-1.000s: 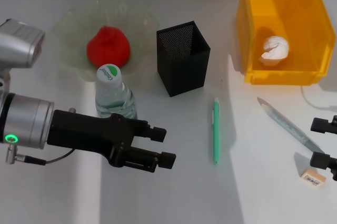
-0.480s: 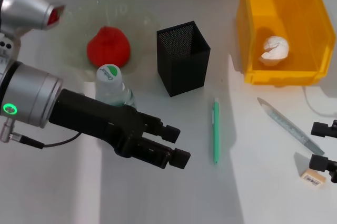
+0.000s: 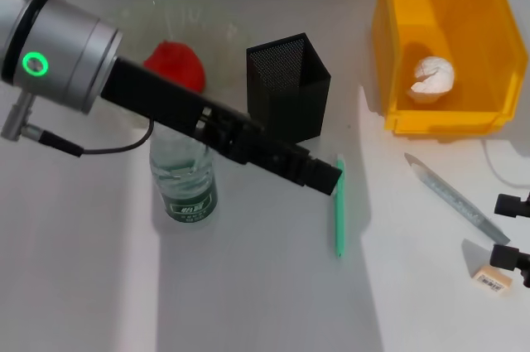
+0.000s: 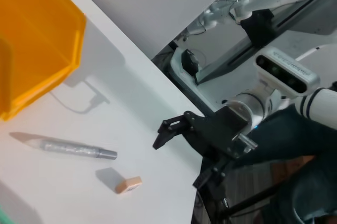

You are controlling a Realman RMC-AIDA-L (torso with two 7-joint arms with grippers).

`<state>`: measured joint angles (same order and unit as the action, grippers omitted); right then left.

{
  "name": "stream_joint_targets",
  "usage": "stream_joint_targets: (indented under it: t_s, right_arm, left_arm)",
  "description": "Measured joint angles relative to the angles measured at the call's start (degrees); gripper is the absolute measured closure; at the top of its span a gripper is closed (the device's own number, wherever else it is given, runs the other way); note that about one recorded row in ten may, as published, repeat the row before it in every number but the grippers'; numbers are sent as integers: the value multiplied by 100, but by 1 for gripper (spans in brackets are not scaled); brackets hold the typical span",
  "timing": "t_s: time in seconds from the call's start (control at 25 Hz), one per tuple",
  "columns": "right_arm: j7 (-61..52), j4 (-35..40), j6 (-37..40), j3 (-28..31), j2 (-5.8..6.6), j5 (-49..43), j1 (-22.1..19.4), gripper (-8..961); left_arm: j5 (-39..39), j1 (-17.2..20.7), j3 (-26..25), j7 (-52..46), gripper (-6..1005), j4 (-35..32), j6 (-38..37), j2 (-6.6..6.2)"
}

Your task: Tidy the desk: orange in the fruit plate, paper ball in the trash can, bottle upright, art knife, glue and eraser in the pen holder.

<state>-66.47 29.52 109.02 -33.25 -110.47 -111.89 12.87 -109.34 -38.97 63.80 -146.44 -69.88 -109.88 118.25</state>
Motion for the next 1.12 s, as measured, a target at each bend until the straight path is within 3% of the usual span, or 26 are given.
stream_joint_targets:
  t_s: [0.24, 0.6, 0.88, 1.12]
  right_arm:
    - [112, 2, -9, 67, -12, -26, -29, 154]
    - [152, 155, -38, 248, -34, -33, -185, 160]
    - [282, 160, -16, 426, -36, -35, -239, 164]
    - [310, 159, -28, 428, -37, -27, -175, 168]
  left_arm:
    - [-101, -693, -96, -583, 230, 54, -160, 27]
    - [-1146, -1124, 187, -1529, 230, 320, 1223, 55]
    - [-1590, -1186, 453, -1849, 231, 852, 1915, 86]
    - [-1197, -984, 467, -1446, 231, 1001, 2047, 81]
